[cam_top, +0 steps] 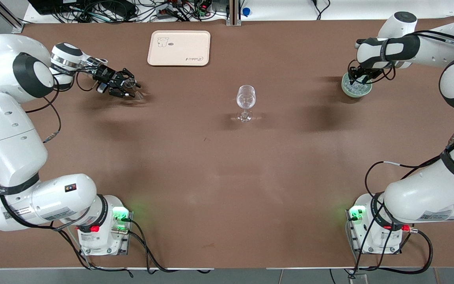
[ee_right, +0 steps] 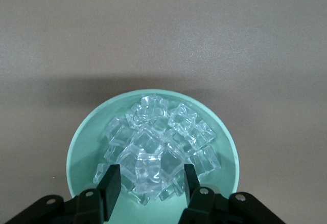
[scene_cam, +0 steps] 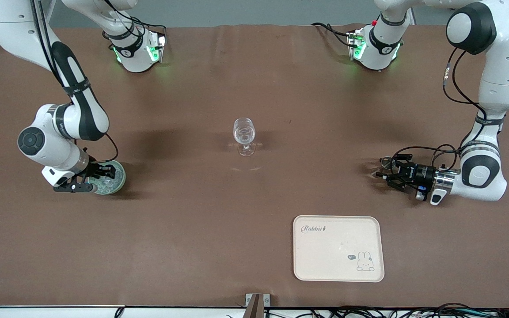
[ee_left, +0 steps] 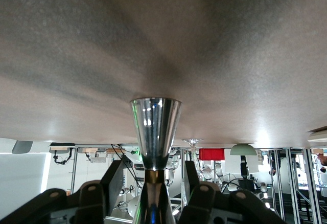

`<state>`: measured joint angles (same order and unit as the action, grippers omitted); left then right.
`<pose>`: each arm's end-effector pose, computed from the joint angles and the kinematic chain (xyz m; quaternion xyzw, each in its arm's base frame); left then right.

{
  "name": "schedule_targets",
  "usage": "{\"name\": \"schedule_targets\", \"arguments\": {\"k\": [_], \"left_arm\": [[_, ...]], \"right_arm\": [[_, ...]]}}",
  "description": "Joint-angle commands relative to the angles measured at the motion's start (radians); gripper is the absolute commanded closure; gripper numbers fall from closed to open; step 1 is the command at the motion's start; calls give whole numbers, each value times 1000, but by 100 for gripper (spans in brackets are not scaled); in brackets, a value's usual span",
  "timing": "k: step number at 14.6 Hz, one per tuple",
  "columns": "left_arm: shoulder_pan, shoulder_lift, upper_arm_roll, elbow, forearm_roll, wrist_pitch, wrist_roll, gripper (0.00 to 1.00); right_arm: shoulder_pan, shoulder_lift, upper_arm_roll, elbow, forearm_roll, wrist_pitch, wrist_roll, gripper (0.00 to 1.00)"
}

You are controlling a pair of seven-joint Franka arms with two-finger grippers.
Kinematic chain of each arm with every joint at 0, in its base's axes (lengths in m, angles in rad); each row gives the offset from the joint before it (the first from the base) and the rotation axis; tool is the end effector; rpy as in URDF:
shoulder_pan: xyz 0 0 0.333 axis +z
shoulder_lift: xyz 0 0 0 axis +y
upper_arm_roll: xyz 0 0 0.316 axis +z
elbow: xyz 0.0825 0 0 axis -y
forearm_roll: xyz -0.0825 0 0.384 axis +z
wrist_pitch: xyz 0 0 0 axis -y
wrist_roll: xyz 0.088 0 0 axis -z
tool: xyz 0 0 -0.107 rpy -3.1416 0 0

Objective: Pour wine and add ice with both arms
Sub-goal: 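Lift the jigger with the left gripper while the right gripper pinches ice, then pour the jigger with the left gripper while the right gripper lifts ice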

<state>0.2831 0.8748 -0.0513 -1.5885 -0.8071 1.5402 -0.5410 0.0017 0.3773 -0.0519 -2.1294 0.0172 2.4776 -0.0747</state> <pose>0.5980 0.0622 0.1152 0.6933 0.4584 -0.4621 0.3093 0.5715 -0.0287 0.2269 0.9999 0.0071 -0.0145 0.0035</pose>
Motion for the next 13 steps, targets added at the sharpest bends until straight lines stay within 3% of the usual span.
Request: {"name": "schedule_targets", "arguments": {"k": [1,2,4,5,8,13], "left_arm": [[1,3,1,-1,-20,-11,-2,55],[1,3,1,-1,-20,-11,-2,58],[1,1,1,-1,-20,-11,0,75],[4,0,-1,2,-23,-18,-2,97],[1,-14,-5,15,-56,-41,-37,99],[-1,-51,-88,42,-99,-46,-109,99]], "right_arm": [[-11,9,12,9,18,7,-22,45],[-9,9,12,9,18,6,-22,45],[-6,9,12,8,18,6,-22,47],[-5,9,12,6,18,6,-22,48],[-5,9,12,5,18,6,-22,52],[-8,11,12,2,18,6,-25,53]]}}
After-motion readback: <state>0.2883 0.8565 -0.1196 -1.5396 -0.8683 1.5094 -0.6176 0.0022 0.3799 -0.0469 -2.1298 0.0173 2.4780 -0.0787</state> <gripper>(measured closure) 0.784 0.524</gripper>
